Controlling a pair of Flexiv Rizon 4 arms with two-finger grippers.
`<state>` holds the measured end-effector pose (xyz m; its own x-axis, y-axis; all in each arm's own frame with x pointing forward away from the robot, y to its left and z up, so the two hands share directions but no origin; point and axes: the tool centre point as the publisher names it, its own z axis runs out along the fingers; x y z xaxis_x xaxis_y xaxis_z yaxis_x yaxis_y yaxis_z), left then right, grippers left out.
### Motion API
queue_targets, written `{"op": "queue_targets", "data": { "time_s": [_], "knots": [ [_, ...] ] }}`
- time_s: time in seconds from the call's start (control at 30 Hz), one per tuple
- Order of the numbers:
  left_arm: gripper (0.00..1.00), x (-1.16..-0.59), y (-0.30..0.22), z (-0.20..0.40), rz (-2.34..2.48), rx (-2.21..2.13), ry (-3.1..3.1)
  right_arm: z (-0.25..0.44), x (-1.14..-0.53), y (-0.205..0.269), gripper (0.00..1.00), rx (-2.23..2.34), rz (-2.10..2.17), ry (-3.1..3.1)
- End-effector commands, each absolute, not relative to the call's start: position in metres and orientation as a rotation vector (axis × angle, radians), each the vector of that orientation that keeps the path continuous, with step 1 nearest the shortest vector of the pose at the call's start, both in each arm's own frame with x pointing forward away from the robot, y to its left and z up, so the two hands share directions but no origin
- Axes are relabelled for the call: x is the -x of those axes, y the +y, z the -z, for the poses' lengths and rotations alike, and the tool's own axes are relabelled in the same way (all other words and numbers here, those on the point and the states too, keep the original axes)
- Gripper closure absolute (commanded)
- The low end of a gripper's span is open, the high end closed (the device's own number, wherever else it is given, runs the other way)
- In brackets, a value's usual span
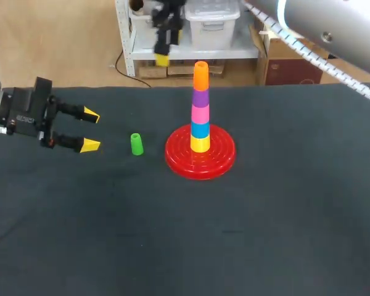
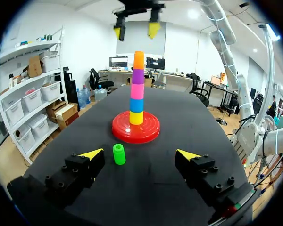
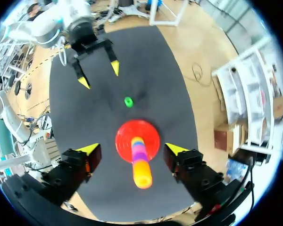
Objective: Pick up and stack the cylinders on the red base in this order: pink,purple,orange,green
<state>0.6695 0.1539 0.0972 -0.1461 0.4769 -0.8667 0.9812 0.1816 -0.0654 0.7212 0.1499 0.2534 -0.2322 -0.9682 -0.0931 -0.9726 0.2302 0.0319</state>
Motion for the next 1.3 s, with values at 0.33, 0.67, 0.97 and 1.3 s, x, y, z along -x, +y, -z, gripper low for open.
{"op": "queue_targets", "data": {
  "time_s": [0.33,0.67,0.97,1.3],
  "knots": [
    [0.00,-0.669,0.154,-0.097,0.879,-1.388,1.735,-0.137,-0.717,0.229,0.00,2.044,-0.210,2.374],
    [0.00,-0.669,0.154,-0.097,0.879,-1.388,1.735,-0.084,-0.720,0.226,0.00,1.949,-0.241,2.479],
    [0.00,-0.669,0.154,-0.097,0.879,-1.388,1.735,-0.053,-0.734,0.233,0.00,2.004,-0.224,2.505],
    [0.00,-0.669,0.154,-0.097,0.879,-1.388,1.735,-0.038,-0.745,0.242,0.00,2.029,-0.146,2.509]
  ]
}}
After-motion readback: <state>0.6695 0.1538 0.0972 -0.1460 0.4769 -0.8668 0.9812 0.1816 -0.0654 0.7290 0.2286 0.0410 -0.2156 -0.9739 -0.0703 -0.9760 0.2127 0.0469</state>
